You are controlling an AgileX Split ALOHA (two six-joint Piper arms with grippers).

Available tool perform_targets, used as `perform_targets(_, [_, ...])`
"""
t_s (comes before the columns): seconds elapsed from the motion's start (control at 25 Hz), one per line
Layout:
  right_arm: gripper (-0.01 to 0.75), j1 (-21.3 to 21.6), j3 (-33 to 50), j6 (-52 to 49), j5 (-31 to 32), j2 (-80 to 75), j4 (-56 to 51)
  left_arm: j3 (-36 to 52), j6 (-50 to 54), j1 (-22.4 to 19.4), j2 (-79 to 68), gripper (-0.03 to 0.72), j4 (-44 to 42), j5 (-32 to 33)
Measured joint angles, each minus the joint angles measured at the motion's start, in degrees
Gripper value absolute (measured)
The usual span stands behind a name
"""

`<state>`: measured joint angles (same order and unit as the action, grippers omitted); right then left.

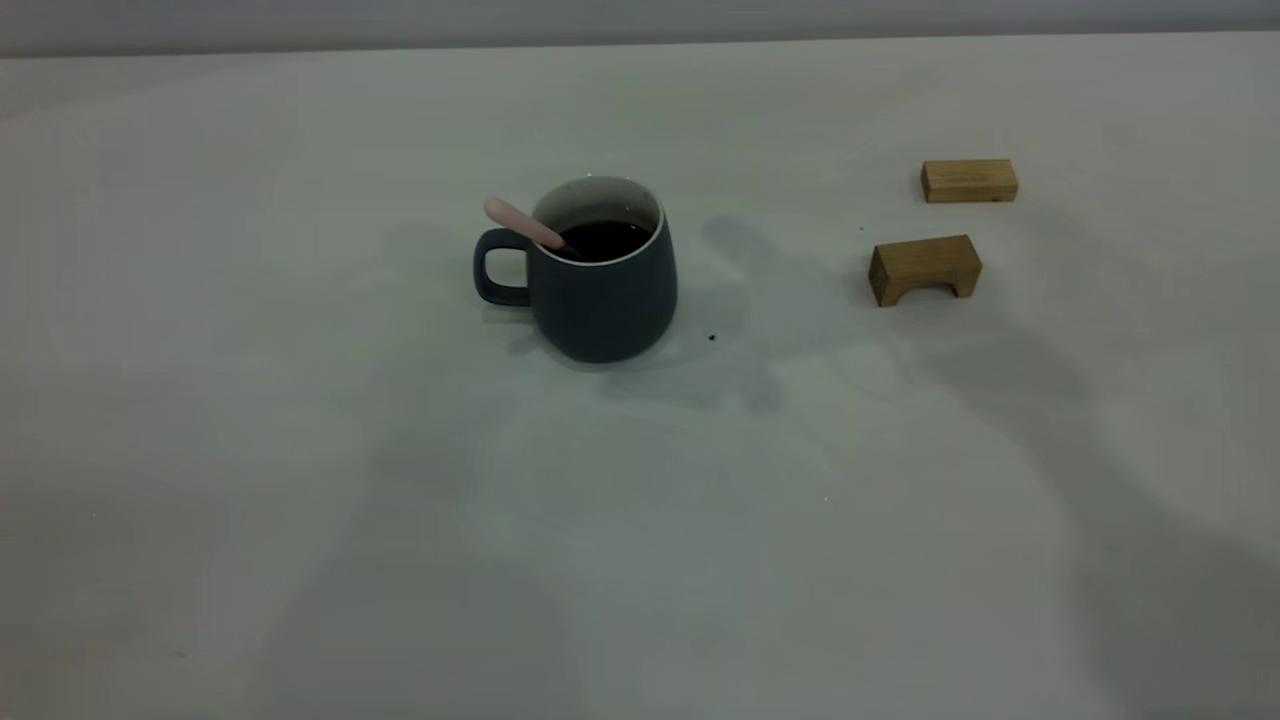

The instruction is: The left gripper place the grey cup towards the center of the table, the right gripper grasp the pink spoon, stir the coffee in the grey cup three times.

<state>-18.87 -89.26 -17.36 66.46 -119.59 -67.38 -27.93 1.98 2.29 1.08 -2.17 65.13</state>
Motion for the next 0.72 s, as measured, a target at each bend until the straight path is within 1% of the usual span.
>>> perform_targets(0.16, [0.560,0.0,0.1,0.1,1.7,6.8,5.2,0.0,0.0,0.0,0.0,0.243,0.0,0.0])
perform_targets(0.44, [0.560,0.0,0.1,0.1,2.3,12.7,6.7,0.0,0.0,0.0,0.0,0.243,0.0,0.0])
perform_targets(0.72, [0.560,0.0,0.1,1.0,2.6,15.0,8.0,0.0,0.0,0.0,0.0,0.243,0.0,0.0])
